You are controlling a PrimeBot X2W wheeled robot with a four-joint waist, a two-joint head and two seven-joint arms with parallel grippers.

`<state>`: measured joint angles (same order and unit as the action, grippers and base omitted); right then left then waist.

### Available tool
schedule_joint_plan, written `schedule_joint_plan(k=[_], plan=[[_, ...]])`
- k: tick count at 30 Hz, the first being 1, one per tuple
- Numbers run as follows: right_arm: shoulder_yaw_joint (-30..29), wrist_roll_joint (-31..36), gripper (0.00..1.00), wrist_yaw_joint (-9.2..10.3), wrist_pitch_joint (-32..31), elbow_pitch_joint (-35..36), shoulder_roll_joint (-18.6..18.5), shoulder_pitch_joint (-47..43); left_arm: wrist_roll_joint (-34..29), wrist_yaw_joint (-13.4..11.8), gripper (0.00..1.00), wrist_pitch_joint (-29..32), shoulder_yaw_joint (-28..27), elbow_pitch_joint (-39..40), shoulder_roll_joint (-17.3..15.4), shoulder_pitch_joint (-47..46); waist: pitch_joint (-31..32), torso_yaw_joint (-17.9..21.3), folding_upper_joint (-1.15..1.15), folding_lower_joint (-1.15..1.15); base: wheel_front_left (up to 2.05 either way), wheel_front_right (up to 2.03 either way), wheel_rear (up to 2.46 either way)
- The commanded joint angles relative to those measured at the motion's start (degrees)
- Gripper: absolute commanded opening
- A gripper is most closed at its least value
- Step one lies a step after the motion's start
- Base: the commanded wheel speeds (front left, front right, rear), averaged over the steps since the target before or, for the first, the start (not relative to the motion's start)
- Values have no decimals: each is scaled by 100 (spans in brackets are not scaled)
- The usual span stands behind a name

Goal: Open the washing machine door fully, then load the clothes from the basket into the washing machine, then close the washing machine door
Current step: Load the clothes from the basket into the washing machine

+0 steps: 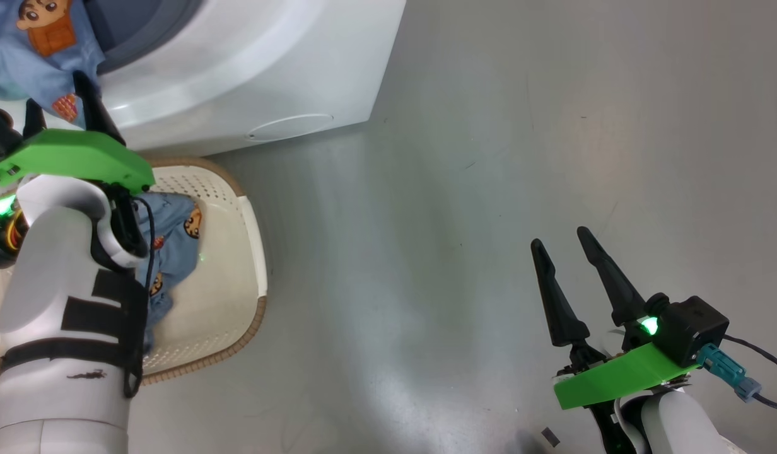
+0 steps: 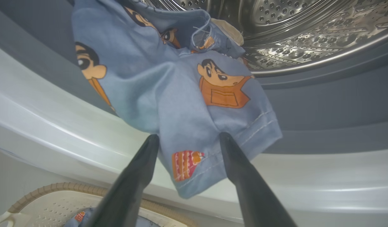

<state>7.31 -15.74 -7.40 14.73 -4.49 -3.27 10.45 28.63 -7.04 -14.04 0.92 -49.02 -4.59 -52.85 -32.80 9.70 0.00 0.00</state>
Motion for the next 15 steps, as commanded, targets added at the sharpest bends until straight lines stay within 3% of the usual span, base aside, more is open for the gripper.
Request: schedule_joint_plan(k=[1,3,4,6,7,15], plan=[[142,-11,100,-9,27,111,14,-28,-38,14,92,-58,-95,44,-234,-63,4,7,0,0,0,0,0],[136,-13,100,-9,27,109,15,-33,-65,16,75,-70,-92,-8,-249,-81,11,7,0,0,0,0,0],[135,-14,100,-9,27,107,16,-32,-88,14,49,-75,-84,-27,-259,-90,15,3,0,0,0,0,0],[137,-12,100,-9,27,104,17,-29,-120,19,10,-83,-78,-42,-268,-108,22,-9,0,0,0,0,0],[137,-11,100,-9,27,105,18,-29,-137,19,0,-86,-76,-42,-272,-115,26,-16,0,0,0,0,0],[194,-27,100,-9,27,92,23,-34,-281,0,0,-94,-112,24,-418,-188,88,2,0,0,0,0,0]])
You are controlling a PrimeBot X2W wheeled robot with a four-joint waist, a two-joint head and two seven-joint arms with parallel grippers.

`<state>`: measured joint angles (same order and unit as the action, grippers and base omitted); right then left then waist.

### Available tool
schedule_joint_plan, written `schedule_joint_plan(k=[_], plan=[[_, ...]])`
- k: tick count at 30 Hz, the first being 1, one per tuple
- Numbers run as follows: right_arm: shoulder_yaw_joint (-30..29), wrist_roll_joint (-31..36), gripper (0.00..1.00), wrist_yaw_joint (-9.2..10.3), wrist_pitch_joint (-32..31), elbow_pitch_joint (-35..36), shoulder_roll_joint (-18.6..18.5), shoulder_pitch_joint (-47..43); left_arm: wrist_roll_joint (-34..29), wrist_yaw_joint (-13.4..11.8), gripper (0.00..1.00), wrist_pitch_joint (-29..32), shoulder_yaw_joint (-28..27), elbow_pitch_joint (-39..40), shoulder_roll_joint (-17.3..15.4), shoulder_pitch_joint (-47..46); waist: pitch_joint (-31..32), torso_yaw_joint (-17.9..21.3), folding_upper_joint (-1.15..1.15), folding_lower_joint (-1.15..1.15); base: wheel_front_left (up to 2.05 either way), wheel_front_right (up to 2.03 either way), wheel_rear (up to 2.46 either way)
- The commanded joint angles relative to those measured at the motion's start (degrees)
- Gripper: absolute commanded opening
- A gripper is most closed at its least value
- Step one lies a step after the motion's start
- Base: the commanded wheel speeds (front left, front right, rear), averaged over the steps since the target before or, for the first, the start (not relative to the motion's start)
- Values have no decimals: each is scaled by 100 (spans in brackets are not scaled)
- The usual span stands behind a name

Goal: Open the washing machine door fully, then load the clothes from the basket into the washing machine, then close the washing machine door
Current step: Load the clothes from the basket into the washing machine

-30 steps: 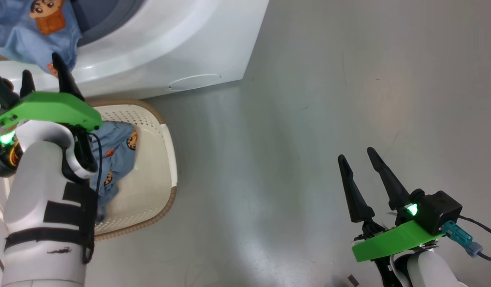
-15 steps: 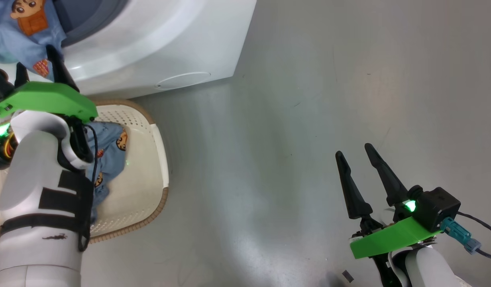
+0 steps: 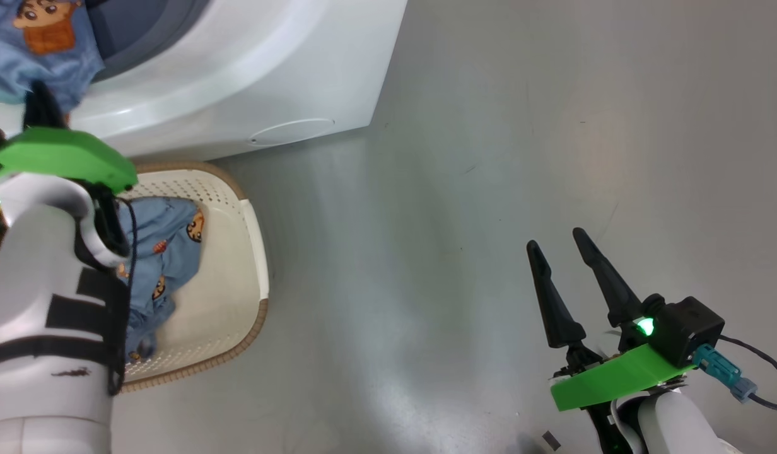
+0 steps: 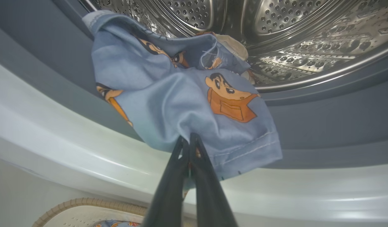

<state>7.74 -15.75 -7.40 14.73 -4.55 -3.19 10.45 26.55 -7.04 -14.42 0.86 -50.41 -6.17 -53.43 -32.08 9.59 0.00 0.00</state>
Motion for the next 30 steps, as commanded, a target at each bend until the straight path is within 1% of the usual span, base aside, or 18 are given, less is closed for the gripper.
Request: schedule_joint_plan(k=[1,5,8,14,18,22,26,30], plan=[[162,-29,100,-9,27,95,16,-38,-119,-11,0,-56,-90,188,-280,-154,25,23,0,0,0,0,0],[222,-40,100,-9,27,72,18,-54,-255,-43,0,-57,-21,214,-349,-316,50,72,0,0,0,0,0],[308,-64,100,-9,27,49,20,-49,-386,-108,0,-57,36,118,-470,-580,44,172,0,0,0,0,0],[454,-138,100,-9,27,22,24,-58,-700,-174,0,-57,215,-315,-875,-1266,-103,511,0,0,0,0,0],[576,-186,100,-9,27,-8,26,-64,-902,-119,0,-57,338,-537,-1182,-1796,-335,763,0,0,0,0,0],[675,-230,100,-9,27,-43,28,-82,-1015,48,0,-57,437,-764,-1426,-2284,-536,1001,0,0,0,0,0],[725,-317,100,-9,27,-15,29,-120,-1190,90,0,-41,590,-1027,-1656,-2799,-747,1204,0,0,0,0,0],[797,-432,100,-9,27,22,30,-163,-1358,69,0,-35,733,-1249,-1884,-3258,-907,1354,0,0,0,0,0]])
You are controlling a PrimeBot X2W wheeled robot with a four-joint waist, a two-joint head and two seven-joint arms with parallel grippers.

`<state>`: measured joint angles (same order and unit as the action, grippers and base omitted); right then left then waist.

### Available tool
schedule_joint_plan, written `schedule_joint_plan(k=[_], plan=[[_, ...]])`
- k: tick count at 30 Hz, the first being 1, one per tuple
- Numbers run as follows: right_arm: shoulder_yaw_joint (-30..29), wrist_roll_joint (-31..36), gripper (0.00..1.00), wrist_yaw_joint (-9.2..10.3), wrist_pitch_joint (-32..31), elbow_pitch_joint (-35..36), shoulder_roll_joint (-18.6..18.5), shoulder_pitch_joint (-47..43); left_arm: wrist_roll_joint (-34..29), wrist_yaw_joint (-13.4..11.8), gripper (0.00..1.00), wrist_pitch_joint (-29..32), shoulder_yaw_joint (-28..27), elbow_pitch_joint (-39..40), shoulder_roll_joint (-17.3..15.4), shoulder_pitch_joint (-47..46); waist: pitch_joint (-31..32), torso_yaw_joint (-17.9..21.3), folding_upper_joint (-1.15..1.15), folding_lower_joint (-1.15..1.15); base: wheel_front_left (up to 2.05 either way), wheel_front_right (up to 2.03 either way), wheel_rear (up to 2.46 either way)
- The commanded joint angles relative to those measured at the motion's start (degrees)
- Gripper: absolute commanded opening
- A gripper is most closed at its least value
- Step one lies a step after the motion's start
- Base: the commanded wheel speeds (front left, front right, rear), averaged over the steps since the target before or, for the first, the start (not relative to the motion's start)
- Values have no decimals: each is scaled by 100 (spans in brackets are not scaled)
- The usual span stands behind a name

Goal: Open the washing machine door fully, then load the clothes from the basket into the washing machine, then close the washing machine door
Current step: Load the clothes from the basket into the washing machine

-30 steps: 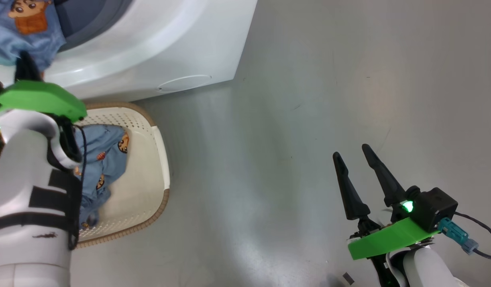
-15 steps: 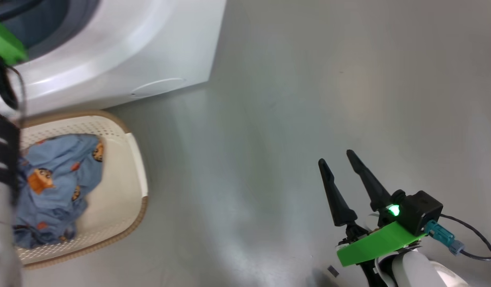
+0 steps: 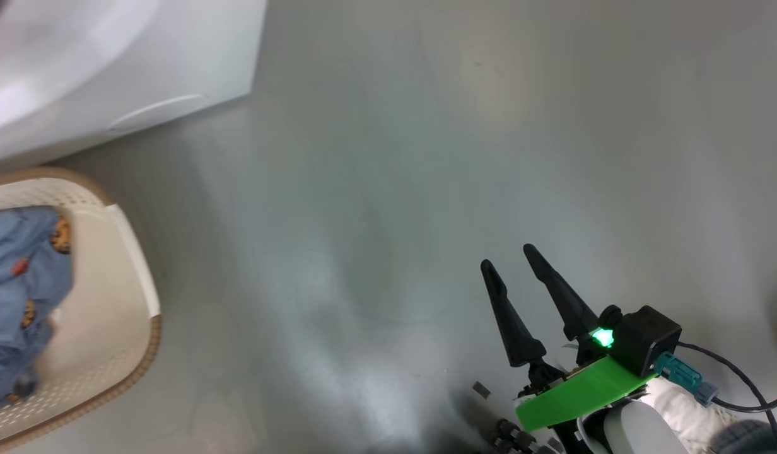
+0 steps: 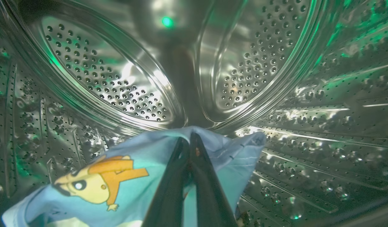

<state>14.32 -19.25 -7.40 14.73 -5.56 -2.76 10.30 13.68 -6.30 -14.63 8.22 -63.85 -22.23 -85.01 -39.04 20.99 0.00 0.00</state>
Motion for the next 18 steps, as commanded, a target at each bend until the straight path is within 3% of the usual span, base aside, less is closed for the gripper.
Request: schedule_joint_plan(k=[1,9,11,13,14,15,18], plan=[[165,-100,100,-9,27,131,-13,-159,-113,-29,0,-13,28,38,-336,-193,-237,243,0,0,0,0,0],[237,-248,100,-9,27,148,-12,-223,-523,-127,0,554,457,-588,-667,-607,-236,360,0,0,0,0,0],[247,-258,100,-9,27,135,-12,-243,-534,-139,18,765,492,-701,-703,-641,-196,364,0,0,0,0,0],[248,-263,100,-9,27,120,-12,-261,-490,-108,45,1018,488,-795,-705,-626,-154,359,0,0,0,0,0],[242,-264,100,-9,27,115,-12,-263,-448,-124,69,1070,460,-818,-699,-623,-140,353,0,0,0,0,0],[227,-264,100,-9,27,116,-12,-258,-456,-160,100,1090,476,-833,-703,-614,-130,343,0,0,0,0,0],[177,-264,100,-9,27,117,-12,-247,-419,-214,100,1075,466,-851,-659,-594,-107,299,0,0,0,0,0]])
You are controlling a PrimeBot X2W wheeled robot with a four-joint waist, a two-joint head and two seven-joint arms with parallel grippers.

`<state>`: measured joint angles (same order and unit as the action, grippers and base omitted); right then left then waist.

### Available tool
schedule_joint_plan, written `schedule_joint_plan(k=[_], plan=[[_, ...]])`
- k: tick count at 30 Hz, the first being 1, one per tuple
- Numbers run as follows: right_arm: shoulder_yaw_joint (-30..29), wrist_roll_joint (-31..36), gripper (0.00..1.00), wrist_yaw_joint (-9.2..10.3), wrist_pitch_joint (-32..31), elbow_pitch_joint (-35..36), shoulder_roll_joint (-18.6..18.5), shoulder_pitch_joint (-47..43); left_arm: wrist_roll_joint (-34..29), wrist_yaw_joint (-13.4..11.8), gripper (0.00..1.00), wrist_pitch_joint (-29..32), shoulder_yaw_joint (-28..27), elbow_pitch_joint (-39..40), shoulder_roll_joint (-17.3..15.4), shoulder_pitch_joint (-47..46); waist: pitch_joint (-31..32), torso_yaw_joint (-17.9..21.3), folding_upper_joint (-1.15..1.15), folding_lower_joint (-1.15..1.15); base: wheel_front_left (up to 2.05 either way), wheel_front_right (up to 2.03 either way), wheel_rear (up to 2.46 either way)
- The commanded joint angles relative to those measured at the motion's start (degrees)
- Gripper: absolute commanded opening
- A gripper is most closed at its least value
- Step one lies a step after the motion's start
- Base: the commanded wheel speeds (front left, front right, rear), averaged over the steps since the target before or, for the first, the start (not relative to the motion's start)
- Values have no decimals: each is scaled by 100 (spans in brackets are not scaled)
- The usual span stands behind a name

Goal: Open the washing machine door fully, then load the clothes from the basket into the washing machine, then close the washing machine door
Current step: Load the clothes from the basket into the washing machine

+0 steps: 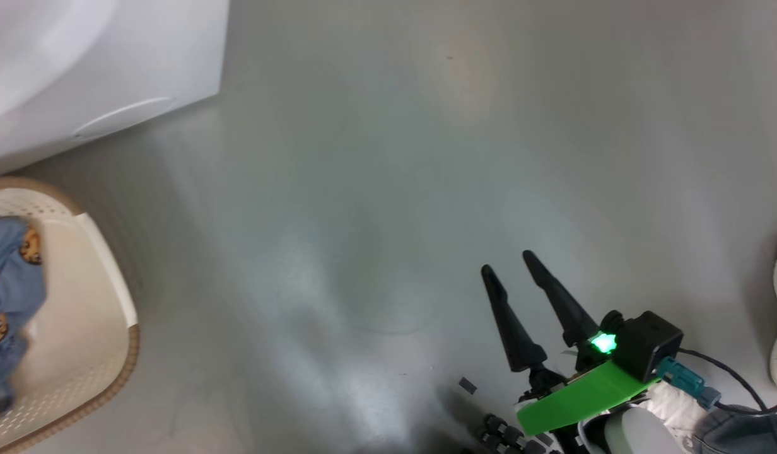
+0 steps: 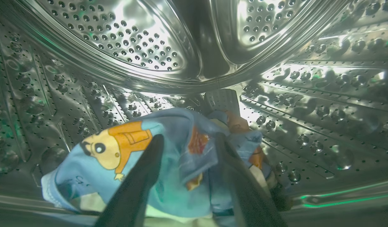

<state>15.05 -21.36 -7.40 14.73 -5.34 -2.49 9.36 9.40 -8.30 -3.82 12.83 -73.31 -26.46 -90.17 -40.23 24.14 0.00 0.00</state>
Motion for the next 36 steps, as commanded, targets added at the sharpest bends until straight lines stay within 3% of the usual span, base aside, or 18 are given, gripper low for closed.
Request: schedule_joint_plan(k=[1,15,26,36], plan=[[69,-47,100,-9,27,102,-39,-152,39,-47,100,-32,-9,90,-187,-67,26,-61,0,0,0,0,0],[-168,164,100,-9,27,-10,-39,24,626,-423,100,-907,-338,42,760,802,839,-897,0,0,0,0,0],[-525,390,100,-9,27,-137,-39,-52,1045,-74,100,-1111,-519,308,1607,2219,1811,-1648,0,0,0,0,0],[-793,579,100,-9,27,-134,-96,-378,1081,44,100,-1117,-741,1917,1996,4295,2657,-2021,0,0,0,0,0]])
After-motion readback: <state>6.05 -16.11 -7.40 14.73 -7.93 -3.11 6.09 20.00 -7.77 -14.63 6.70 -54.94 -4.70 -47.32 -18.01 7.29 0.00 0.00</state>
